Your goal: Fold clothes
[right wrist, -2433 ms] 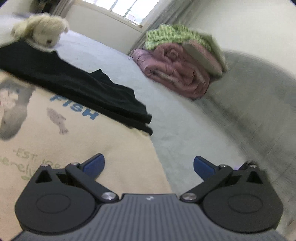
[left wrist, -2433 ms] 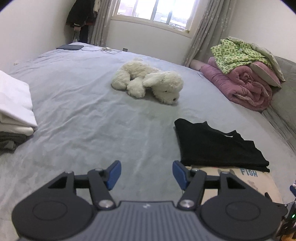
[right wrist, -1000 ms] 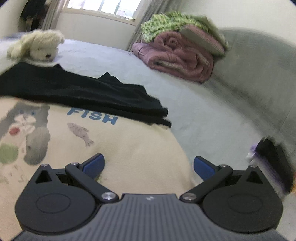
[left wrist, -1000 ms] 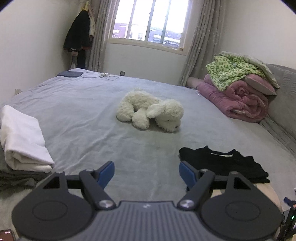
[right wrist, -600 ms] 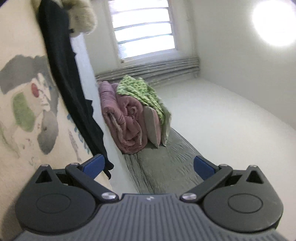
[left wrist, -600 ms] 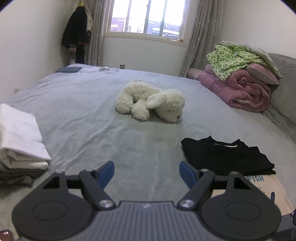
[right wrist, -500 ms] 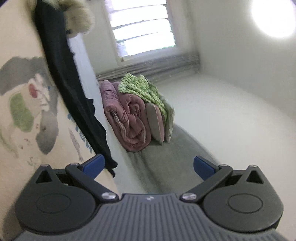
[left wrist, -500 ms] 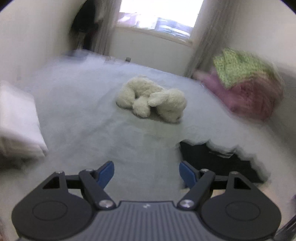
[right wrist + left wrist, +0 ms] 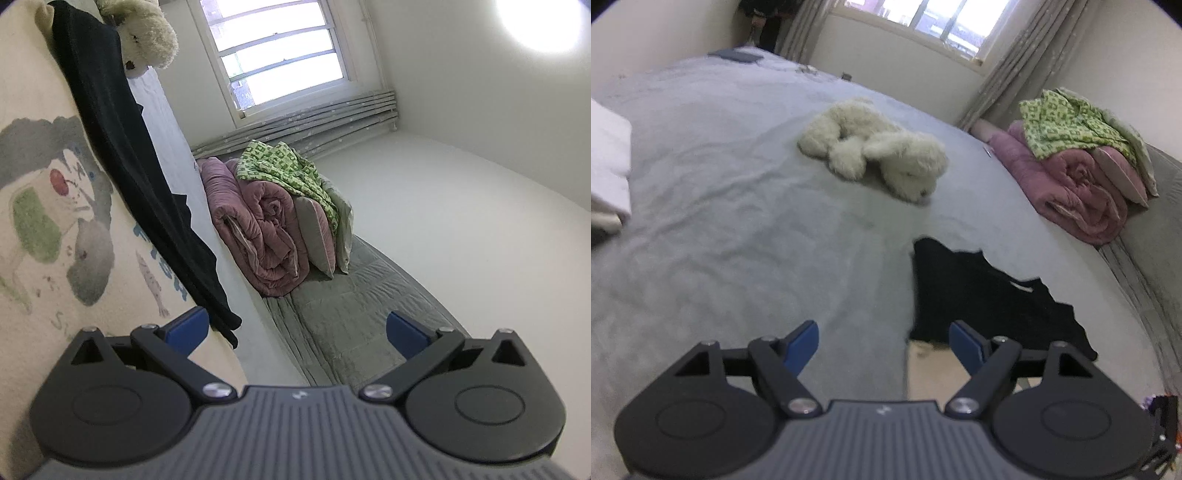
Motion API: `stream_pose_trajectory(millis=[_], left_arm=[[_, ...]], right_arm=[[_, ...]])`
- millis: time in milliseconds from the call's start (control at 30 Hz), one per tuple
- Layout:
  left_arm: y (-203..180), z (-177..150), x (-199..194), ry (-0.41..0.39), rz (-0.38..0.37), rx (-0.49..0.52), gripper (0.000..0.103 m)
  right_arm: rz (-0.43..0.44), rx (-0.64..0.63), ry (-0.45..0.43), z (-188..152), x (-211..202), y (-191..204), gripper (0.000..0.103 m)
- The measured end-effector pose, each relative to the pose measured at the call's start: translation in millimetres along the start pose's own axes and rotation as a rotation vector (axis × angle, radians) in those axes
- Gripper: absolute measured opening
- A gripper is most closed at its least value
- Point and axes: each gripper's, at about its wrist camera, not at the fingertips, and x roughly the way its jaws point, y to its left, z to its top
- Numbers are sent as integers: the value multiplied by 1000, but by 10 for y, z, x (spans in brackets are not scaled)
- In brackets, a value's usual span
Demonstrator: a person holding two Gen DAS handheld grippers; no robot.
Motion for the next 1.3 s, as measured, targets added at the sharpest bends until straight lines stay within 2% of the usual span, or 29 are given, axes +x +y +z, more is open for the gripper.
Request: stream_pose_trajectory(millis=[233, 367, 567, 633, 733, 900, 1000, 1067, 1133, 1233, 1300], left_arm=[[-144, -164, 55, 25, 68, 104, 79], [-210, -264, 80, 51, 76, 105, 79], [-320, -436, -5, 59, 74, 145, 79], [-349, -523, -30, 68, 80, 156, 79], [-370, -672, -80, 83, 84, 153, 79], [-381, -861, -195, 72, 108, 147, 78], [-388, -1002, -264, 67, 118, 121, 77], [-406, -1096, -316, 68, 113, 118, 76], [-413, -1186, -382, 65, 106, 126, 76], [-392, -1275, -442, 62, 100, 117, 74], [-367, -1321, -471, 66, 90, 111, 70]], right_arm=[[5, 11, -7, 9, 0, 30, 103], [5, -2, -16, -2, -77, 53, 103], [93, -49, -86, -70, -98, -56, 103], [158, -38, -100, -91, -66, -186, 103], [272, 121, -72, -161, 37, -612, 103], [605, 639, 60, -500, 427, -1634, 103], [862, 809, 129, -703, 669, -1862, 103], [988, 864, 191, -776, 805, -1874, 103], [1055, 955, 182, -898, 849, -1934, 103], [1087, 1102, 152, -1158, 895, -2040, 103], [1099, 1141, 208, -1293, 943, -2053, 103]])
